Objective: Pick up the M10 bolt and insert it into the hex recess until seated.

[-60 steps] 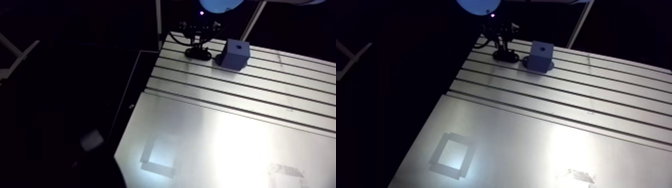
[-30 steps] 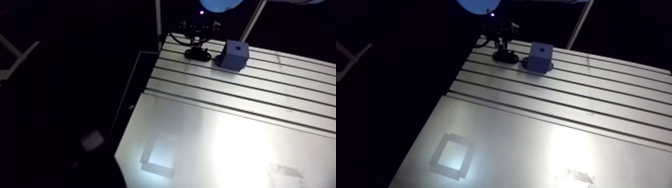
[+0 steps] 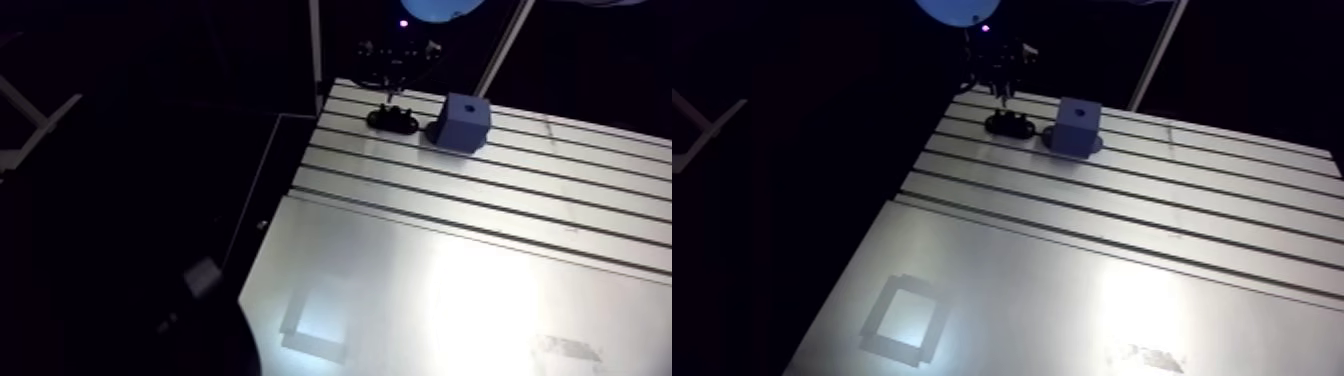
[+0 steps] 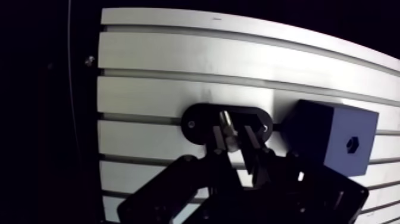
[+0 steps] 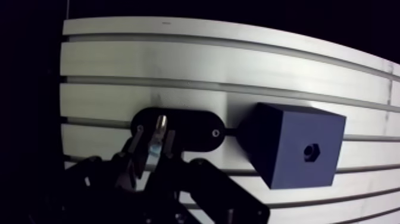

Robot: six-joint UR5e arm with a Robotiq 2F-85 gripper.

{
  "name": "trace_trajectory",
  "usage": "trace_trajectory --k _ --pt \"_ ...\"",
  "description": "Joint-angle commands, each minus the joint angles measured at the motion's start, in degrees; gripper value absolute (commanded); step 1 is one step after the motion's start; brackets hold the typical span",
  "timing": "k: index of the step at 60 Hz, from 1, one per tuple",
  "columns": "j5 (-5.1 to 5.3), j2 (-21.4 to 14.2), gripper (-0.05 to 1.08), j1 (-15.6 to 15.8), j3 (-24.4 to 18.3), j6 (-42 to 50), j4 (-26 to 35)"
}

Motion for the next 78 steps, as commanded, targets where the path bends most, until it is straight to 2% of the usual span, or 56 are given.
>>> trace_trajectory --k 1,16,23,33,34,35,36,37,38,39,41,42,43,44,45,47,50,53,56,58,65,67,68,69,70,71,72,73,78 --pt "0.05 -1.79 0.83 -0.14 -0.08 -0.14 0.61" --pt "0.29 -3.97 0.90 -0.97 -0.48 -2.54 3.44" --pt "0.48 -5.63 0.94 -1.88 -1.91 -7.45 7.84" --pt "1.05 -8.01 0.97 -3.48 -5.92 -14.98 17.88" --pt "1.69 -8.45 0.97 -4.23 -6.64 -16.49 19.52" --pt "1.69 -8.45 0.97 -4.23 -6.64 -16.49 19.52" --pt "2.68 -8.89 0.98 -4.86 -7.42 -17.98 20.96" --pt "2.68 -8.89 0.98 -4.86 -7.42 -17.98 20.96" --pt "3.95 -9.18 0.98 -5.33 -8.43 -19.33 22.52" --pt "3.95 -9.18 0.98 -5.33 -8.43 -19.33 22.52" --pt "6.83 -9.40 0.98 -5.89 -10.52 -20.93 25.98" --pt "6.83 -9.40 0.98 -5.89 -10.52 -20.93 25.98" --pt "7.94 -9.41 0.98 -6.23 -11.74 -21.42 28.05" --pt "7.94 -9.41 0.98 -6.23 -11.74 -21.42 28.05" --pt "8.48 -9.41 0.98 -6.66 -13.04 -21.71 30.16" --pt "8.56 -9.41 0.98 -7.17 -14.13 -22.13 32.12" --pt "8.42 -9.41 0.98 -7.54 -15.34 -22.64 33.83" --pt "8.07 -8.67 0.99 -8.78 -19.21 -25.83 39.89" --pt "7.90 -8.40 0.99 -9.28 -20.14 -27.46 41.95" --pt "7.23 -7.33 0.98 -10.50 -21.35 -30.64 44.49" --pt "6.01 -6.20 0.98 -10.69 -22.85 -33.43 45.42" --pt "4.34 -5.84 0.98 -10.69 -23.58 -34.74 45.71" --pt "4.34 -5.84 0.98 -10.69 -23.58 -34.74 45.71" --pt "3.38 -5.66 0.98 -10.61 -24.01 -35.67 46.03" --pt "3.38 -5.66 0.98 -10.61 -24.01 -35.67 46.03" --pt "2.26 -5.41 0.98 -10.60 -24.37 -37.00 46.53" --pt "2.26 -5.41 0.98 -10.60 -24.37 -37.00 46.53" --pt "1.42 -5.15 0.98 -10.60 -24.73 -38.40 46.98" --pt "0.67 -4.36 0.98 -10.51 -25.53 -41.00 47.88"
